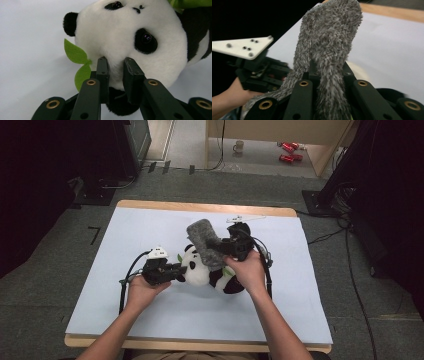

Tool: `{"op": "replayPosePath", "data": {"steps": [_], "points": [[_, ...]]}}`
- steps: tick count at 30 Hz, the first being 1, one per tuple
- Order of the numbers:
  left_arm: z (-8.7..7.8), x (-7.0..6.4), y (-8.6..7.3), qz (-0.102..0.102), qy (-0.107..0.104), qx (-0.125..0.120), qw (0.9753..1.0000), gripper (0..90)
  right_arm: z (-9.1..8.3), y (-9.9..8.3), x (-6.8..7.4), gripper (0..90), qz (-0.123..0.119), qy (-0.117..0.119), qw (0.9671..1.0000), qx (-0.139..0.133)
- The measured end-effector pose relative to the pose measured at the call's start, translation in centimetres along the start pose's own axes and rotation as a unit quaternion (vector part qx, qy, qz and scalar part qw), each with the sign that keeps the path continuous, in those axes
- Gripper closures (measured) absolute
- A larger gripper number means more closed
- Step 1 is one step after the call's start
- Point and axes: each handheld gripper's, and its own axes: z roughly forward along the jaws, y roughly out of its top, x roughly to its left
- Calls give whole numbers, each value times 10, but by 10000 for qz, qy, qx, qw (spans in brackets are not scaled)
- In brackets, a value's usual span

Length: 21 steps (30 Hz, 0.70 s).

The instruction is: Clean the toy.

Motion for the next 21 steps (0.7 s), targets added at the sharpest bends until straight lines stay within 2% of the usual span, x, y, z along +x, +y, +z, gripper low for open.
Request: {"op": "replayPosePath", "data": {"steps": [3, 5, 9, 11, 13, 16, 21], "points": [[0, -1, 0, -11, -13, -6, 10000, 764, 14, -4, 7, 780, -2, 224, 9996, 147], [0, -2, 0, -12, -18, -14, 10000, 764, 22, -7, 10, 778, -35, 213, 9994, 254], [-1, -5, 1, -4, -20, -65, 10000, 766, 37, -15, 12, 778, -152, 14, 9986, 514], [1, -5, 1, 10, 50, 49, 10000, 769, 46, -21, 12, 778, -218, -16, 9976, 659], [1, -4, 0, 57, 45, 51, 10000, 771, 50, -24, 14, 779, -402, -122, 9966, 713], [2, -3, -1, 64, 22, 20, 10000, 772, 50, -23, 18, 780, -737, -375, 9936, 776], [2, -2, -1, 144, 31, 33, 9999, 775, 47, -22, 14, 779, -755, -444, 9930, 791]]}}
